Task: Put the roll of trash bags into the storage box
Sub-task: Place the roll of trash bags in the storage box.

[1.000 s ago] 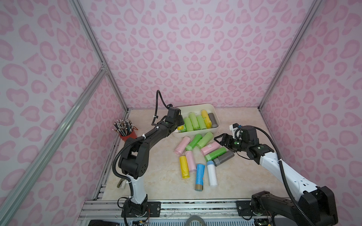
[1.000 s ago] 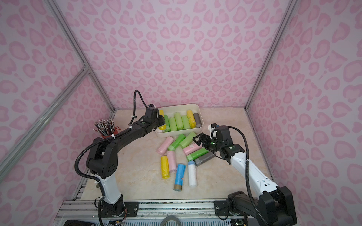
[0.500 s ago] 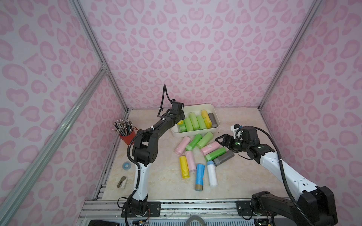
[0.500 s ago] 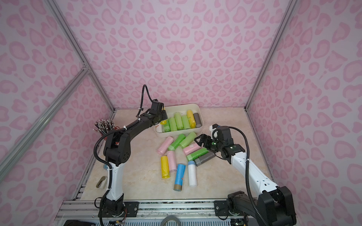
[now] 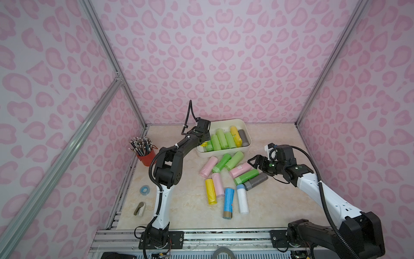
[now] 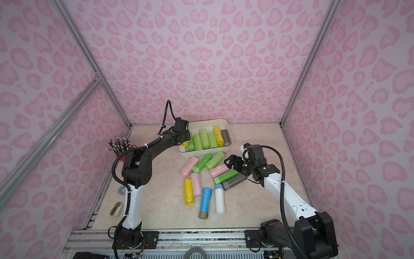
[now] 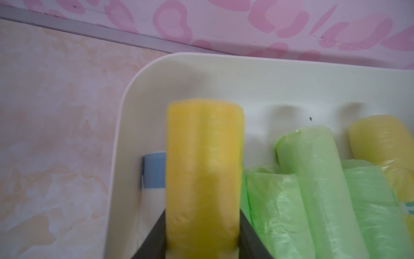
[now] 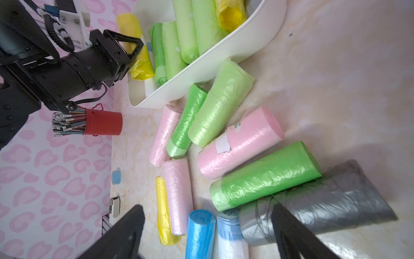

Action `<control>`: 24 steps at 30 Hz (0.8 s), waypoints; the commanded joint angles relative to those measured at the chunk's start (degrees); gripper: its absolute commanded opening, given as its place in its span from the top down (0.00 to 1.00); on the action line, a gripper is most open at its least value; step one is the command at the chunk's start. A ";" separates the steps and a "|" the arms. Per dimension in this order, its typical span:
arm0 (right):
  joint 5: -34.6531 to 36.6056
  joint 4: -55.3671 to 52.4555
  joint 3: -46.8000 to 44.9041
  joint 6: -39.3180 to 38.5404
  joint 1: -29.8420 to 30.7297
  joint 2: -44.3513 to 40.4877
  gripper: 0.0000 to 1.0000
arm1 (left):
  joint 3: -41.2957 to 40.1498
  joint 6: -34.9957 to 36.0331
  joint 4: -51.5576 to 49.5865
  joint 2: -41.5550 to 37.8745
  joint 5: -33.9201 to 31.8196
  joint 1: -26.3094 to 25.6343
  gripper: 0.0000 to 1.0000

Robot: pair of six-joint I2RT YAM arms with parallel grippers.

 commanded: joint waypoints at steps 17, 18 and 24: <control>-0.32 -1.92 -0.66 0.12 -0.22 -2.14 0.10 | -7.60 1.70 6.69 -11.13 -6.08 -3.17 0.00; -0.08 -2.18 -0.59 0.10 -0.24 -2.23 0.10 | -8.07 1.87 7.20 -11.85 -6.29 -3.57 0.00; 0.21 -3.39 -0.44 -0.42 -0.24 -2.54 0.10 | -9.20 2.41 7.23 -15.14 -7.72 -5.75 0.00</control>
